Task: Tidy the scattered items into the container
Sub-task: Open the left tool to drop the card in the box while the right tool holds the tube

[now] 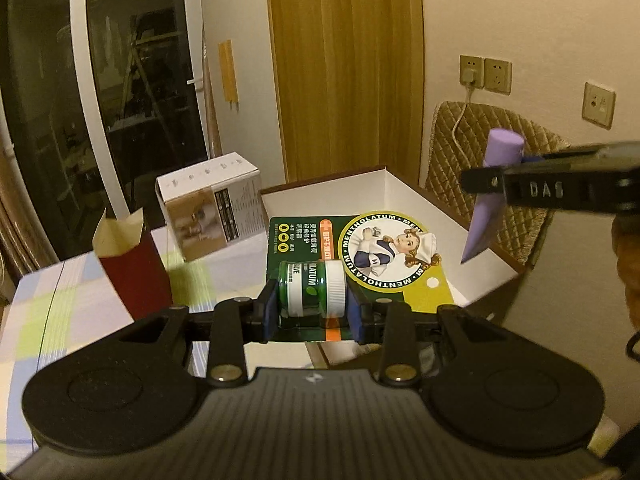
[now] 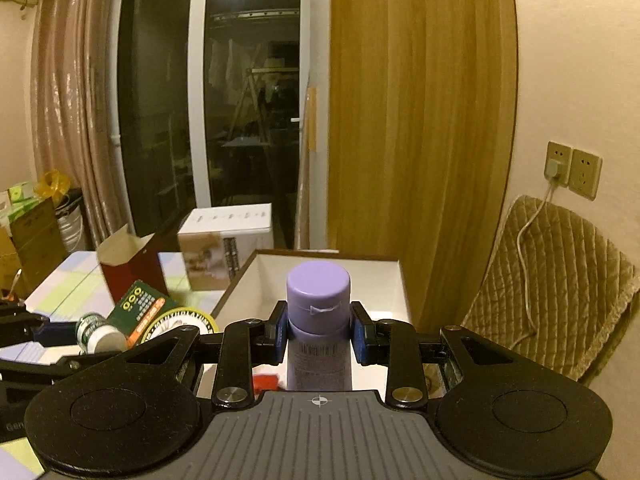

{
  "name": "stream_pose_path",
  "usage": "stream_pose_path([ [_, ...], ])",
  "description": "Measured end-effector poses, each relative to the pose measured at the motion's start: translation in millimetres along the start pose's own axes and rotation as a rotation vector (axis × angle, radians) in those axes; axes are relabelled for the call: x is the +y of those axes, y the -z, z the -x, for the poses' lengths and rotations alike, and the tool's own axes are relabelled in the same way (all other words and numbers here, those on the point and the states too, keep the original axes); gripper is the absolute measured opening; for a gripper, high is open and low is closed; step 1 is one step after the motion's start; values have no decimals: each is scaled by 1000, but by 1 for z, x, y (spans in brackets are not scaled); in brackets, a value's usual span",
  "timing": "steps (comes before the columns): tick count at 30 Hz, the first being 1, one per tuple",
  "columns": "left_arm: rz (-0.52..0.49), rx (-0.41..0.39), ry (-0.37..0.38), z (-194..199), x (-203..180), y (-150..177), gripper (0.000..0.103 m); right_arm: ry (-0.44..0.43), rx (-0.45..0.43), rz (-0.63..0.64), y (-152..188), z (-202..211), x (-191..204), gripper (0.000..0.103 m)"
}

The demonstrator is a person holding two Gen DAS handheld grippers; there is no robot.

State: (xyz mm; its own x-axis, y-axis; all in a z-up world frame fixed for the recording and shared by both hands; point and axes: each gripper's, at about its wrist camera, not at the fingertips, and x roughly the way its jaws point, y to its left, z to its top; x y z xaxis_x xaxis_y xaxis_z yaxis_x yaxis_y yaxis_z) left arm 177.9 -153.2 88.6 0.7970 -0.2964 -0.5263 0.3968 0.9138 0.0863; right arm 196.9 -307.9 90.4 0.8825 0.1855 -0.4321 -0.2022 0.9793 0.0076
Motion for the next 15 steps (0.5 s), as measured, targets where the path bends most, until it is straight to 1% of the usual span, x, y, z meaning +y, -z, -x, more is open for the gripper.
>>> stream_pose_path([
  [6,-13,16,19,-31,-9,-6,30,4,32,-15,0,-29,-17,34],
  [15,-42,45,30,-61,-22,4,30,14,87,-22,20,-51,-30,34],
])
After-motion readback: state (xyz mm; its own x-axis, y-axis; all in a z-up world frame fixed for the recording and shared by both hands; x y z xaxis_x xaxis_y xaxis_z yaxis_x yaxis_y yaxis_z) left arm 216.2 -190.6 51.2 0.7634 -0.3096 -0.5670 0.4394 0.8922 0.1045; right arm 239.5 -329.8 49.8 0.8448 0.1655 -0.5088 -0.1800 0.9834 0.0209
